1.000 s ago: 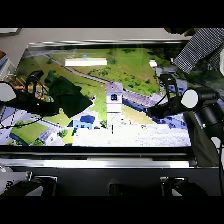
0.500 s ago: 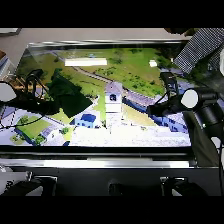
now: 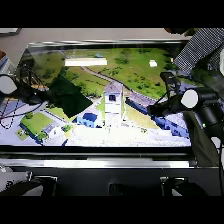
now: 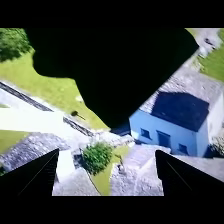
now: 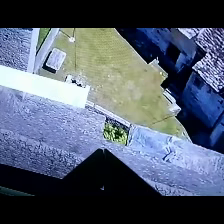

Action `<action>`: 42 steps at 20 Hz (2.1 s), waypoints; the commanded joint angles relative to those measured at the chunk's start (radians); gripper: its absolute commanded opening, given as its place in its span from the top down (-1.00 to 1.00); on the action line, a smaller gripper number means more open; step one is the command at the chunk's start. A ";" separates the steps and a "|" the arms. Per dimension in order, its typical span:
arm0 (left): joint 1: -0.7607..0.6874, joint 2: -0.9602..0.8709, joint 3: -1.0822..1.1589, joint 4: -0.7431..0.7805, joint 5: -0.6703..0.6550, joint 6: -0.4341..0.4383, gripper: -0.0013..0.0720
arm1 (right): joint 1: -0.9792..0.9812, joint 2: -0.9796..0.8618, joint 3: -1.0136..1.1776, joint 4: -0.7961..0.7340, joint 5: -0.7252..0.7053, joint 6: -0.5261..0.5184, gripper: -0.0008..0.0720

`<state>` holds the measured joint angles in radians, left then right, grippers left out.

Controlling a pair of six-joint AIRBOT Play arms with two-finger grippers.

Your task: Fold the clothes and pants, and hang the long-sleeved shirts on hangers.

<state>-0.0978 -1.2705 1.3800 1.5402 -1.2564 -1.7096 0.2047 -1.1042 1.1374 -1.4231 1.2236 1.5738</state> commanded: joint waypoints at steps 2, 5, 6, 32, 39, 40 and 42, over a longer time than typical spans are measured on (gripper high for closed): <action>0.071 -0.280 0.193 0.086 0.037 -0.019 -1.00 | 0.001 0.001 0.001 0.000 0.001 0.001 0.90; 0.077 -0.467 0.234 0.086 0.106 -0.019 -1.00 | 0.001 0.001 0.001 0.000 0.001 0.002 0.90; 0.071 -0.509 0.237 0.083 0.132 -0.019 -1.00 | 0.001 0.001 0.001 0.000 0.001 0.013 0.90; -0.697 -0.550 0.245 -0.528 0.164 -0.134 0.92 | 0.001 0.101 0.001 -0.389 0.483 0.154 0.79; -0.528 -0.436 0.245 -0.527 0.079 -0.058 -0.16 | 0.001 0.110 0.001 -0.119 0.269 0.229 0.58; -0.486 -0.400 0.245 -0.527 0.057 -0.033 -0.16 | -0.003 0.108 0.006 -0.057 0.184 0.231 0.32; -0.404 -0.326 0.245 -0.517 0.015 0.010 -0.16 | -0.003 0.084 0.076 -0.090 0.125 0.221 0.30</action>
<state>-0.5957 -1.6779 1.6241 1.0157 -1.1805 -1.7657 0.2031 -1.0046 1.1622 -1.5818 1.4975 1.7821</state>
